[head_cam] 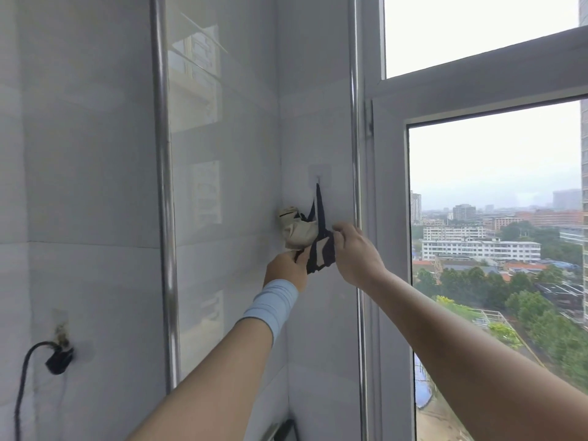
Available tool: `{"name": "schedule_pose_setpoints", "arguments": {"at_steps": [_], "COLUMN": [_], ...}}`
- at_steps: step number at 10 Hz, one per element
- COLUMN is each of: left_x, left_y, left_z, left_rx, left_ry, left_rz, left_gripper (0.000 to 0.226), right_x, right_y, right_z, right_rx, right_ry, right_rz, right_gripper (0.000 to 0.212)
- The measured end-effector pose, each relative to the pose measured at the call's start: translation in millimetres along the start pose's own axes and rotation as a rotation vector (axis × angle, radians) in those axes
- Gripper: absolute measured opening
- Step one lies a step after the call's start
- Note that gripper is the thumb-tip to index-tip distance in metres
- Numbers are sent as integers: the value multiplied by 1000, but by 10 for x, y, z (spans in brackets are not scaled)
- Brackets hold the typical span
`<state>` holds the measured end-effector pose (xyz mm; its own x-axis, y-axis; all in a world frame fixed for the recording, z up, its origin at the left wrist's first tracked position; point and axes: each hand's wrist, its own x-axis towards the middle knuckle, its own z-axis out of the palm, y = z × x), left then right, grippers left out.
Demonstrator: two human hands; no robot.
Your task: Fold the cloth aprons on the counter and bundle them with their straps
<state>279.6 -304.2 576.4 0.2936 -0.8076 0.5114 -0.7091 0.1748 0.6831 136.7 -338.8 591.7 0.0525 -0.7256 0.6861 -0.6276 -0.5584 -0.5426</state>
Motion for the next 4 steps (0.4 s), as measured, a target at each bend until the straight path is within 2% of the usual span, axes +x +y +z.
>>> {"name": "schedule_pose_setpoints", "arguments": {"at_steps": [2,3,4], "left_x": [53,0,-31], "left_y": [36,64,102], "left_z": [-180,-278,-355], "left_rx": [-23,41,38], "left_ry": [-230,-259,-192], "left_rz": [-57,-21,-1], "left_gripper": [47,53,55], "right_x": [108,56,46], "right_y": [17,-47,-144], "right_z": [-108,-199,-322], "right_rx": [-4,28,73], "right_ry": [-113,-143,-111], "right_rz": [40,58,41], "right_gripper": [47,57,62]}}
